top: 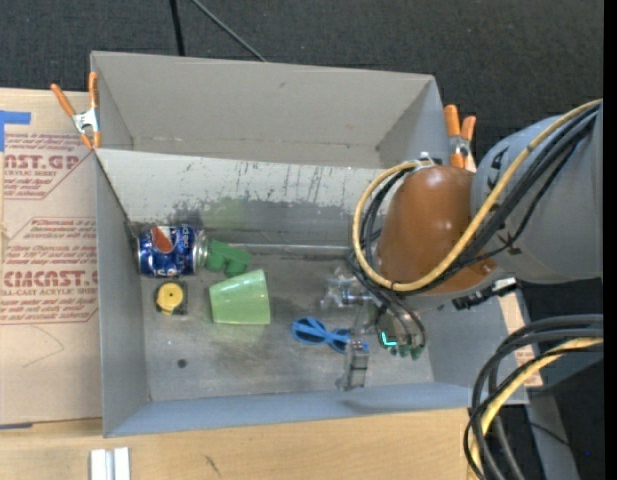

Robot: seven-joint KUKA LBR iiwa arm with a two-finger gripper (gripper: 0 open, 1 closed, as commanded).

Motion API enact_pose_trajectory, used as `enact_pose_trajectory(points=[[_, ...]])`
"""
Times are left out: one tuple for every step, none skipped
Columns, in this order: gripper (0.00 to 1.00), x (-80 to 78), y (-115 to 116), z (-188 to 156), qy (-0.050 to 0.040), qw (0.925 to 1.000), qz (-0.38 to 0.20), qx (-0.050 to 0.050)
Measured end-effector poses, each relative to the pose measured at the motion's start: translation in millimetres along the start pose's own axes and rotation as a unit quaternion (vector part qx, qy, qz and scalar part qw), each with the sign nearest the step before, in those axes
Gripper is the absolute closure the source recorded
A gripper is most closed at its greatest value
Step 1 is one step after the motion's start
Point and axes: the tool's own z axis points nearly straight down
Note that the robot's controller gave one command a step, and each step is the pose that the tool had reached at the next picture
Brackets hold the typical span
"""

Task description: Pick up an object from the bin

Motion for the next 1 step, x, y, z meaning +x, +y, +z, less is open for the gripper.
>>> enact_pose_trajectory(points=[[0.00, -32.4, -11.9, 65.0, -0.0023, 0.9998, 0.022, 0.000]])
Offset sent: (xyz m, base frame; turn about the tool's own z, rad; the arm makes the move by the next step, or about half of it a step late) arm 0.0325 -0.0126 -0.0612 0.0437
